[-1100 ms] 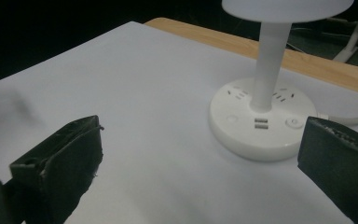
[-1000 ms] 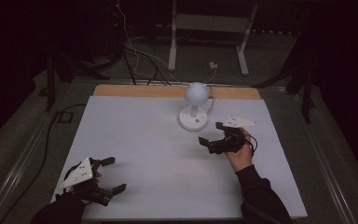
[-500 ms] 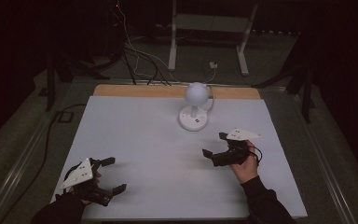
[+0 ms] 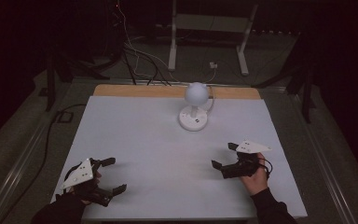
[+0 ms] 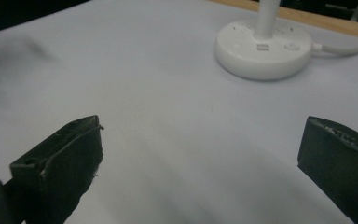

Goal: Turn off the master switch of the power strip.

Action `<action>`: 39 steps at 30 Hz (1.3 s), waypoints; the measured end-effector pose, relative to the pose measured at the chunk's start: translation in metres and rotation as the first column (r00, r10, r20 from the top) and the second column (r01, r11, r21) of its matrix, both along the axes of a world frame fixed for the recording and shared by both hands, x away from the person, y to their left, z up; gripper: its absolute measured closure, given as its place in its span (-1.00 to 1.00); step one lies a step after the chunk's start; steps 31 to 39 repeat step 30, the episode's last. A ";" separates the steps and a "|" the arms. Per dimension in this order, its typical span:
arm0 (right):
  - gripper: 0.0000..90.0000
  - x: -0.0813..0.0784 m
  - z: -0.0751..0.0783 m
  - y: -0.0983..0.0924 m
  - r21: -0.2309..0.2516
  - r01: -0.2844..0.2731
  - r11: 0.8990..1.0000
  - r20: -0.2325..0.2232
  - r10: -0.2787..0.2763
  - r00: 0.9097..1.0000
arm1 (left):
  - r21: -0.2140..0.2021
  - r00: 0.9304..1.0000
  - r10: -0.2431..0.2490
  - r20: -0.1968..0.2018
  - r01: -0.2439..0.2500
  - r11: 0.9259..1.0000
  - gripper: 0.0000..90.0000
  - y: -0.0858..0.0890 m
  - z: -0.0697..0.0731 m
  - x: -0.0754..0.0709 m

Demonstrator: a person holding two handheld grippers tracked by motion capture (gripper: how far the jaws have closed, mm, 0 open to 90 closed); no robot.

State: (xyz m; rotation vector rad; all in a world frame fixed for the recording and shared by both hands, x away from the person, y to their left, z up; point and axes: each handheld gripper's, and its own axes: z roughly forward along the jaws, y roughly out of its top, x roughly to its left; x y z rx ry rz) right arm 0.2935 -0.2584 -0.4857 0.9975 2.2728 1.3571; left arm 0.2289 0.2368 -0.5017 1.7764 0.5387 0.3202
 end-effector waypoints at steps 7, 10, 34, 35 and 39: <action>-1.00 -0.011 -0.012 -0.020 -0.019 0.028 0.999 0.006 -0.028 1.000 | 0.003 1.000 -0.002 0.003 0.002 1.000 -1.00 0.000 0.000 0.000; -1.00 -0.016 -0.016 -0.026 -0.026 0.043 0.999 -0.007 -0.043 0.999 | 0.002 1.000 -0.001 0.001 0.001 1.000 -1.00 0.000 0.000 0.000; -1.00 -0.024 -0.031 -0.044 -0.072 0.100 0.992 -0.071 -0.105 0.992 | 0.000 1.000 -0.001 -0.003 0.001 1.000 -1.00 -0.001 0.000 0.000; -1.00 -0.024 -0.031 -0.044 -0.072 0.100 0.992 -0.071 -0.105 0.992 | 0.000 1.000 -0.001 -0.003 0.001 1.000 -1.00 -0.001 0.000 0.000; -1.00 -0.024 -0.031 -0.044 -0.072 0.100 0.992 -0.071 -0.105 0.992 | 0.000 1.000 -0.001 -0.003 0.001 1.000 -1.00 -0.001 0.000 0.000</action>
